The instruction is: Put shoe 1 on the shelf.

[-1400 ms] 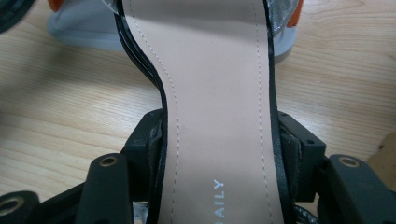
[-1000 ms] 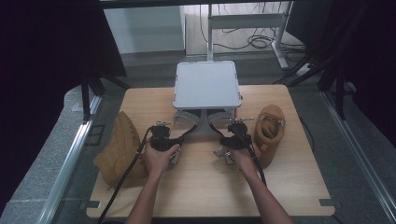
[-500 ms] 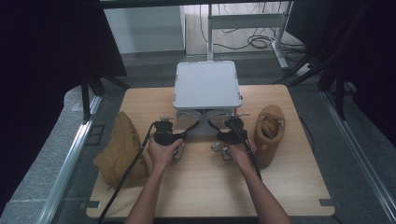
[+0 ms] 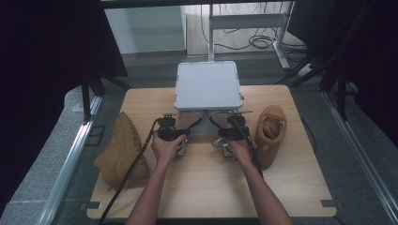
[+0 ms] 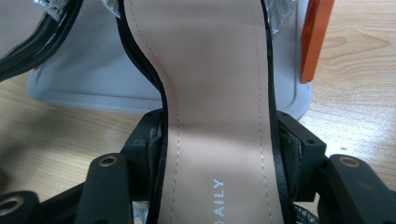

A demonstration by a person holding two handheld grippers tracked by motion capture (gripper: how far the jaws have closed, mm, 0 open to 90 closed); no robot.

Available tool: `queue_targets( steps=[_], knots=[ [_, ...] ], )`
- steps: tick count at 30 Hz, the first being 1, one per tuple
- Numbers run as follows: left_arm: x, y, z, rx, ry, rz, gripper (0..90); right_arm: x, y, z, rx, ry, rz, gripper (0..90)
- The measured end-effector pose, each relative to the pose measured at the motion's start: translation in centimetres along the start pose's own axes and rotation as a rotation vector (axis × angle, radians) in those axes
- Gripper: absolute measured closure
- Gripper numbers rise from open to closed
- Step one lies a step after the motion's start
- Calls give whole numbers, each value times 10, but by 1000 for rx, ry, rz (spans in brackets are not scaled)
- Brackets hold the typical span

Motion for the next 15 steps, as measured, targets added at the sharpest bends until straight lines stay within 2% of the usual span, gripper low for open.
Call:
queue_targets(
  steps=[3, 11, 15],
  knots=[
    [3, 1, 1, 0, 0, -7, 422, 2, 0, 2, -3, -7, 0, 419],
    [9, 6, 2, -6, 8, -18, 422, 8, 1, 3, 31, -10, -4, 419],
    [11, 9, 1, -30, 2, -26, 422, 9, 3, 4, 32, -13, -2, 418]
  ],
)
Point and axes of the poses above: each handheld gripper's, and its own axes: x roughly forward along the jaws, y roughly out of its top, z roughly to its right, the point moved 6 cm from there along x, roughly forward along the jaws, and after that the axes turned 6 degrees about -x, right-handed, at the moved point
